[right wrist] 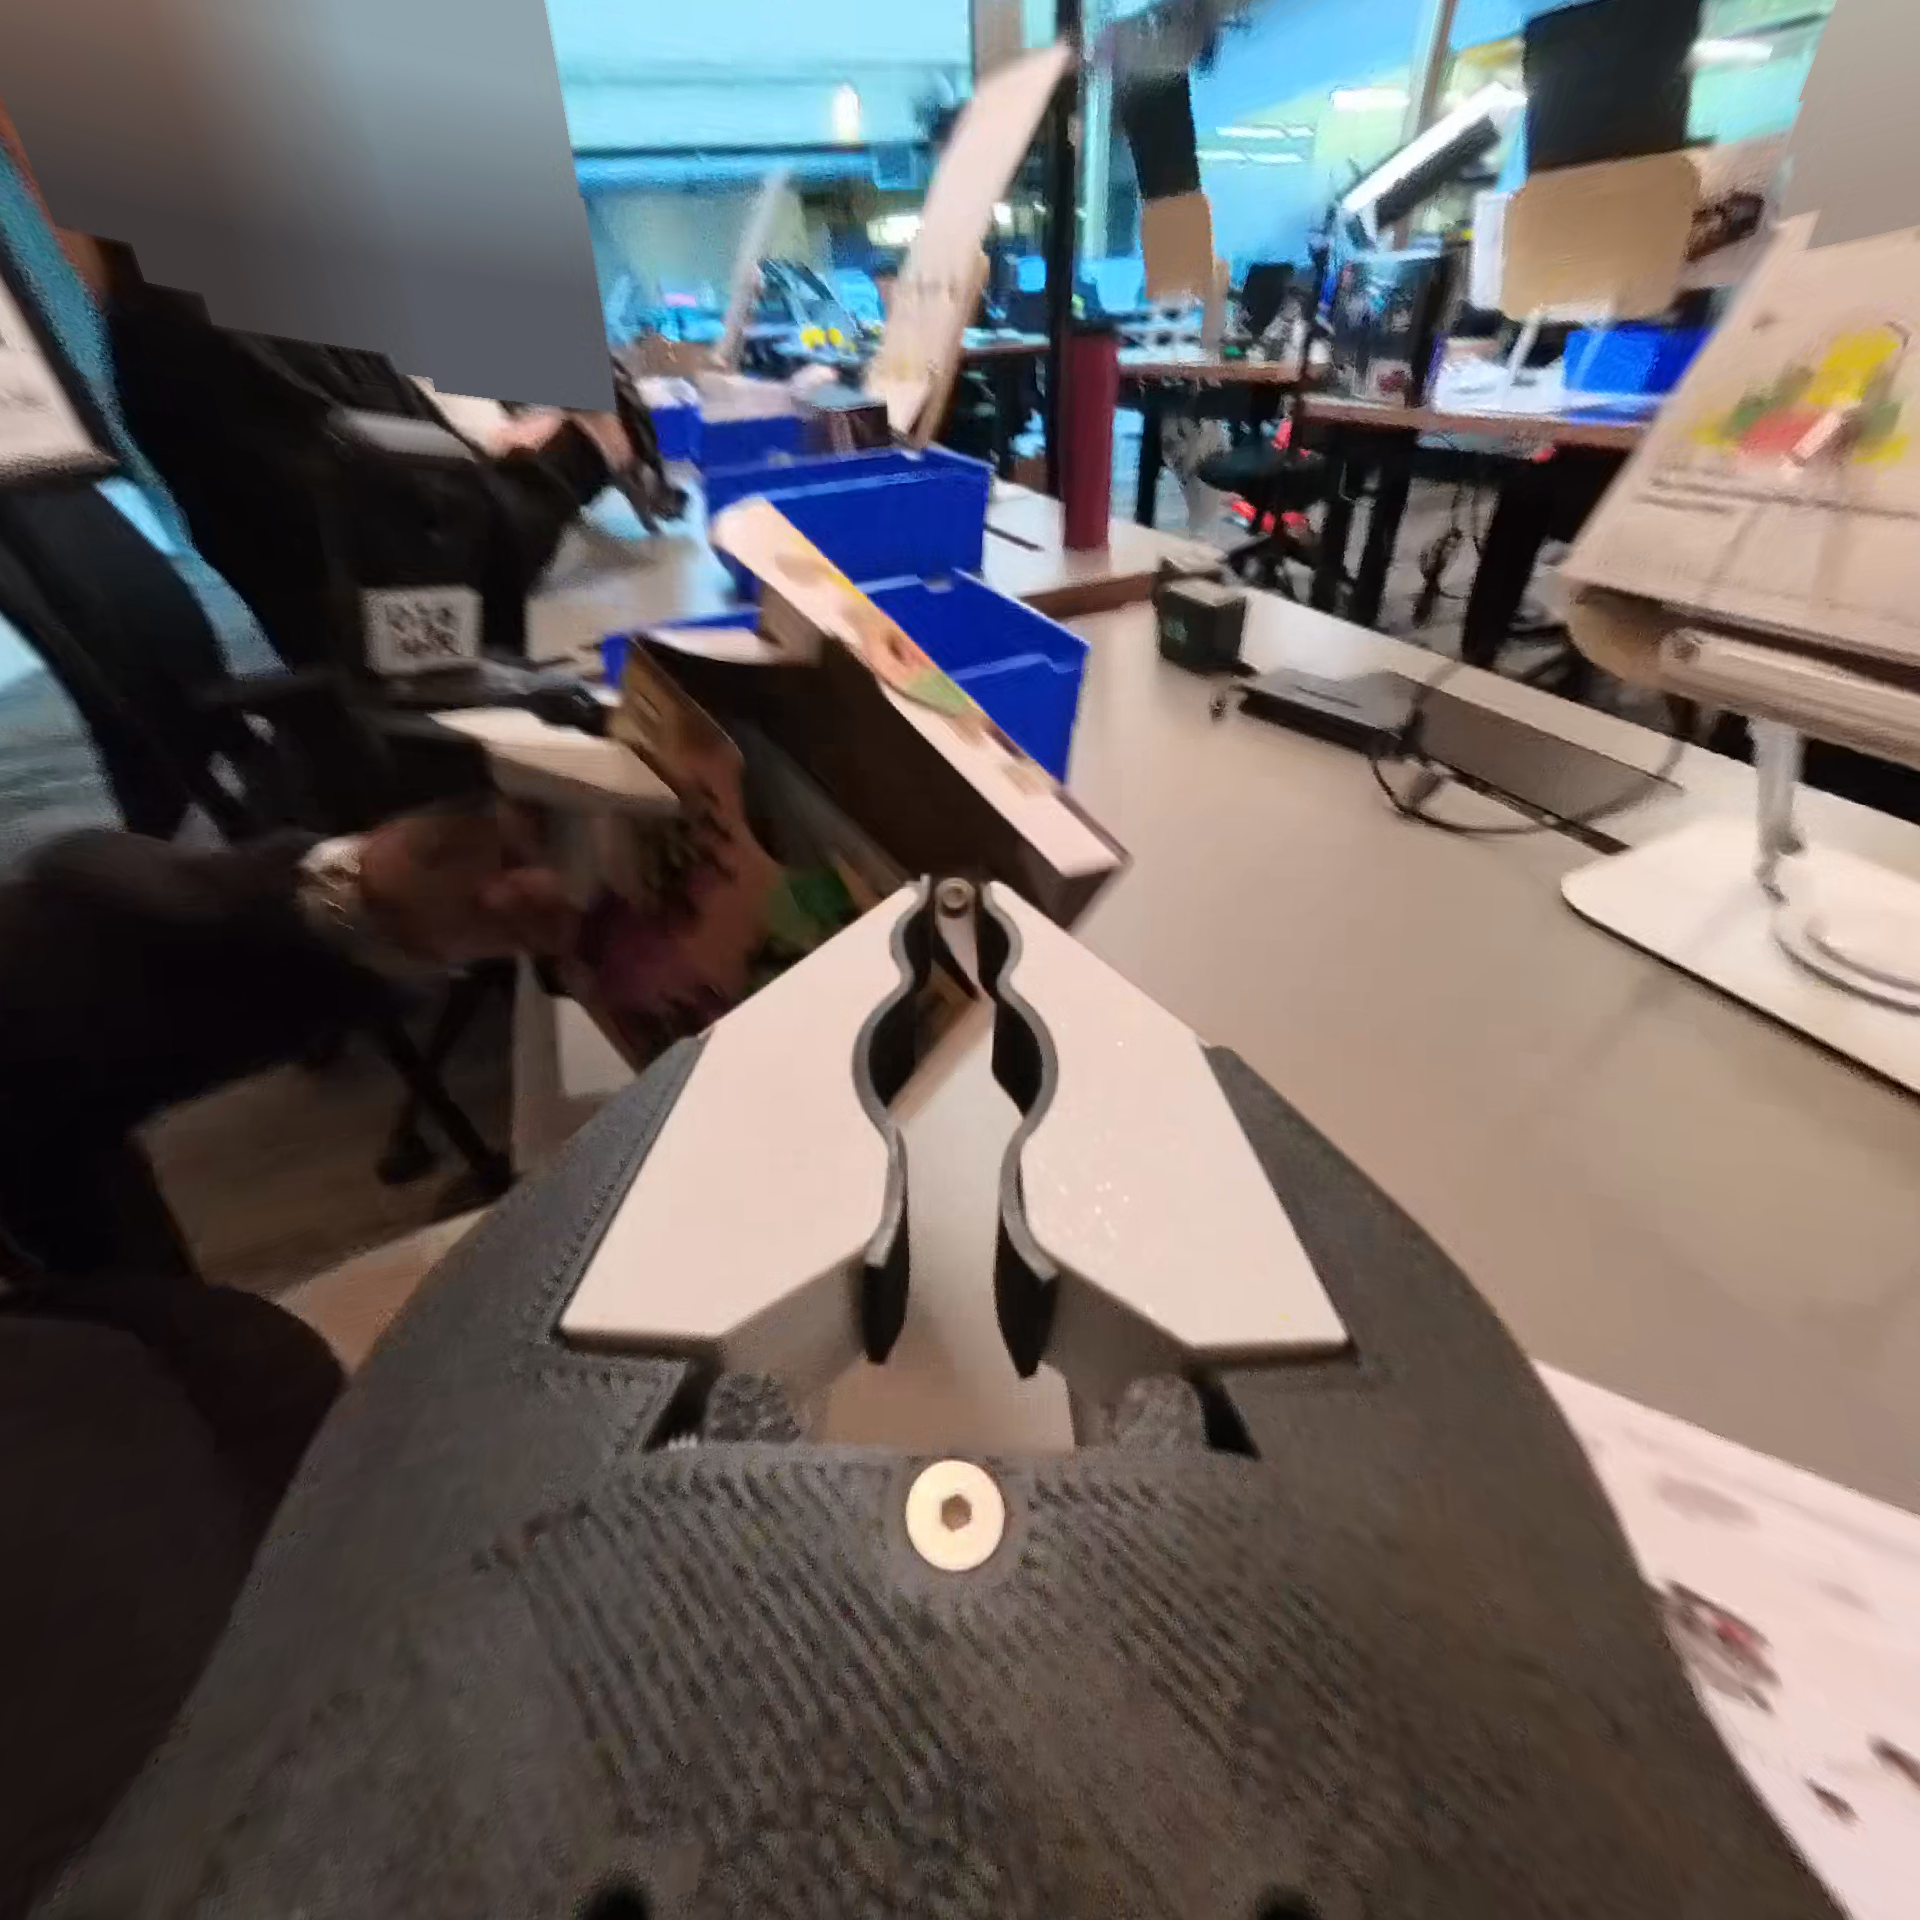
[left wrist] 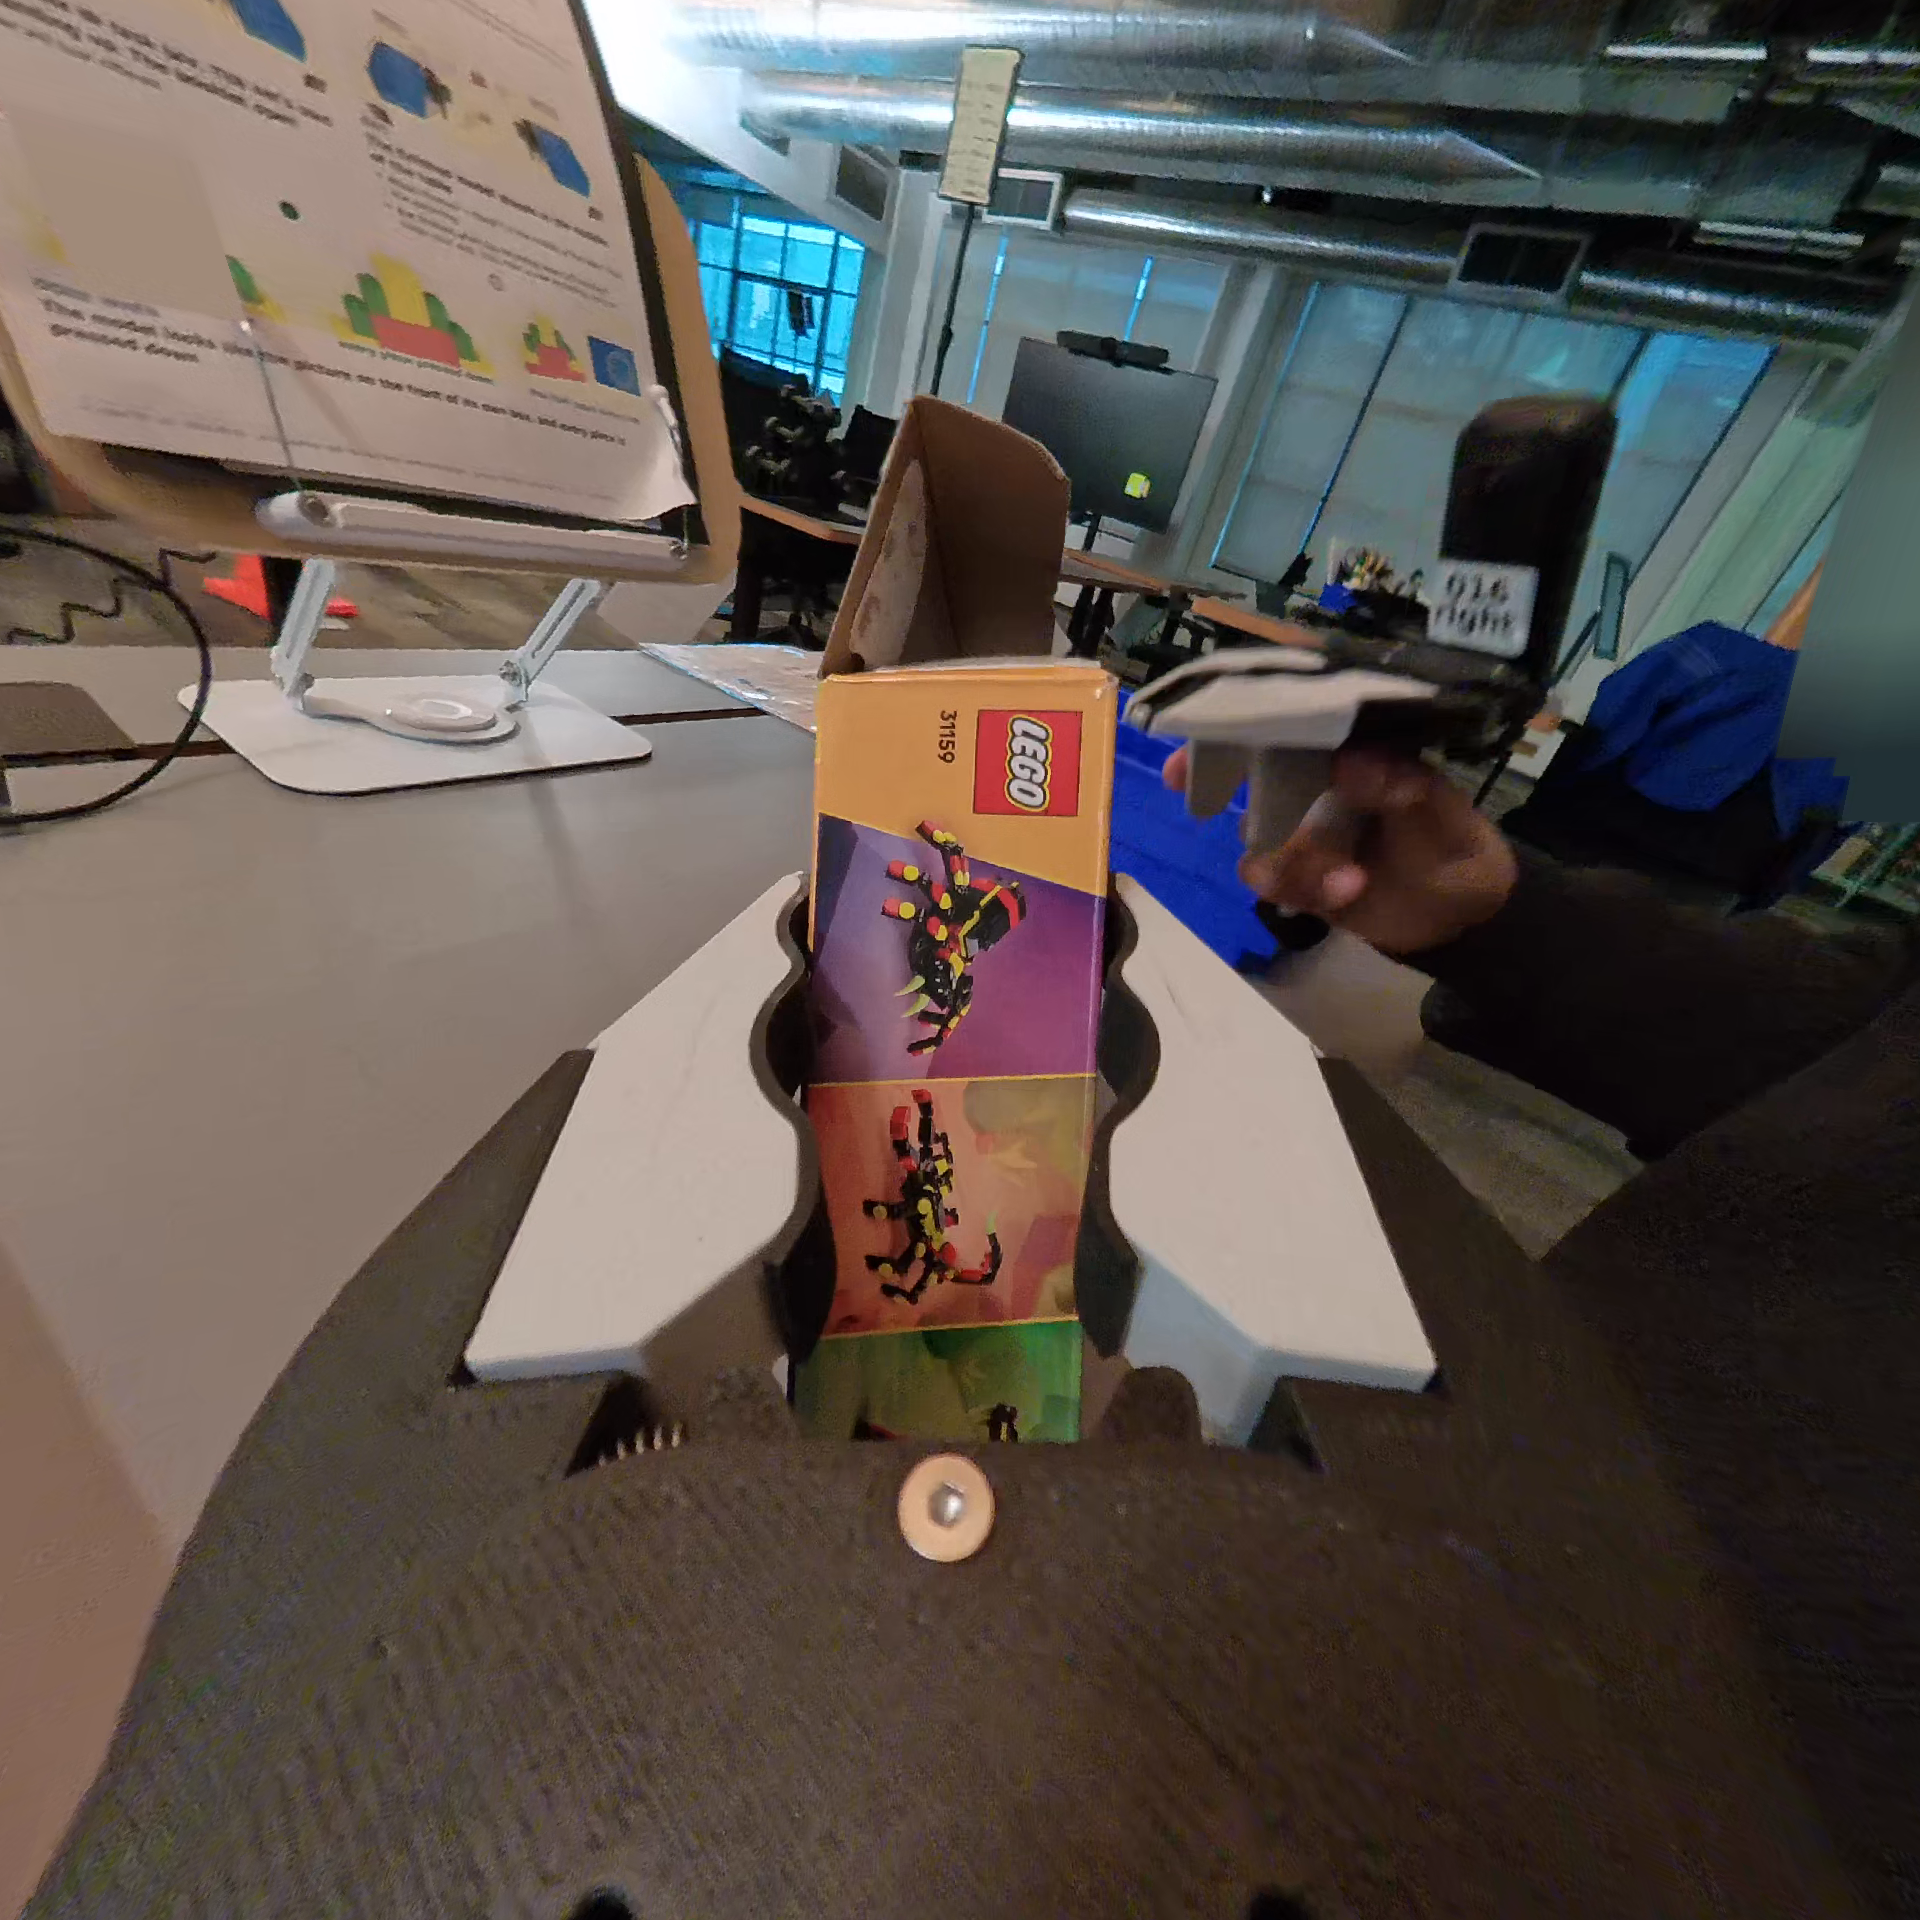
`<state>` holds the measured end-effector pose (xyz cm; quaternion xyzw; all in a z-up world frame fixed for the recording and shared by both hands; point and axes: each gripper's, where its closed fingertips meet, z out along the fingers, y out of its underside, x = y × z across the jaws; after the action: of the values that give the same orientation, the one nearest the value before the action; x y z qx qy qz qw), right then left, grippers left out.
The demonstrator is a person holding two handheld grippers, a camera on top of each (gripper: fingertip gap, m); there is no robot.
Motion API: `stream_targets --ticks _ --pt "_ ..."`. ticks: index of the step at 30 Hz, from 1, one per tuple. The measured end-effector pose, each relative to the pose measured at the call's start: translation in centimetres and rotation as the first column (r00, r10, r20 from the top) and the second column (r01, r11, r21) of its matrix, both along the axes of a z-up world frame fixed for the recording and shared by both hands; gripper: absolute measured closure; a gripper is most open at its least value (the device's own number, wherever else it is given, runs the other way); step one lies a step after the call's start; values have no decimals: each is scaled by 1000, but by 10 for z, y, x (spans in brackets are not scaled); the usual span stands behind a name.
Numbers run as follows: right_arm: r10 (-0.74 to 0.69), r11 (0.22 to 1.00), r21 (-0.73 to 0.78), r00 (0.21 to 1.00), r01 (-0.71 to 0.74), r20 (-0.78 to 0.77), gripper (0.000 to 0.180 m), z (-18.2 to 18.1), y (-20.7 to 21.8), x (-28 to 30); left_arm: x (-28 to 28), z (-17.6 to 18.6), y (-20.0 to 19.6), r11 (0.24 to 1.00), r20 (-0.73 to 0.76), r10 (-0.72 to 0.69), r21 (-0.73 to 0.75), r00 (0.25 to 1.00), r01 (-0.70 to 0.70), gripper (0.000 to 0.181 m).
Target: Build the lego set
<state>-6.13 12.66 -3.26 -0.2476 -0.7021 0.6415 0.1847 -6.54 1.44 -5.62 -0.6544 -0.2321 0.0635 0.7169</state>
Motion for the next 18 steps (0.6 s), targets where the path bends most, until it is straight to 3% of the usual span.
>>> stream_targets --ticks 3,7,18 --pt "78 997 -8 997 -78 24 174 13 -23 18 8 1 8 999 -46 -16 -29 999 14 129" --pt "60 995 79 998 -61 20 174 3 -39 21 19 1 19 997 -92 -44 -60 995 38 129" --pt "27 996 77 996 -34 88 174 -8 -40 13 30 1 31 993 -142 -73 -97 987 59 128"
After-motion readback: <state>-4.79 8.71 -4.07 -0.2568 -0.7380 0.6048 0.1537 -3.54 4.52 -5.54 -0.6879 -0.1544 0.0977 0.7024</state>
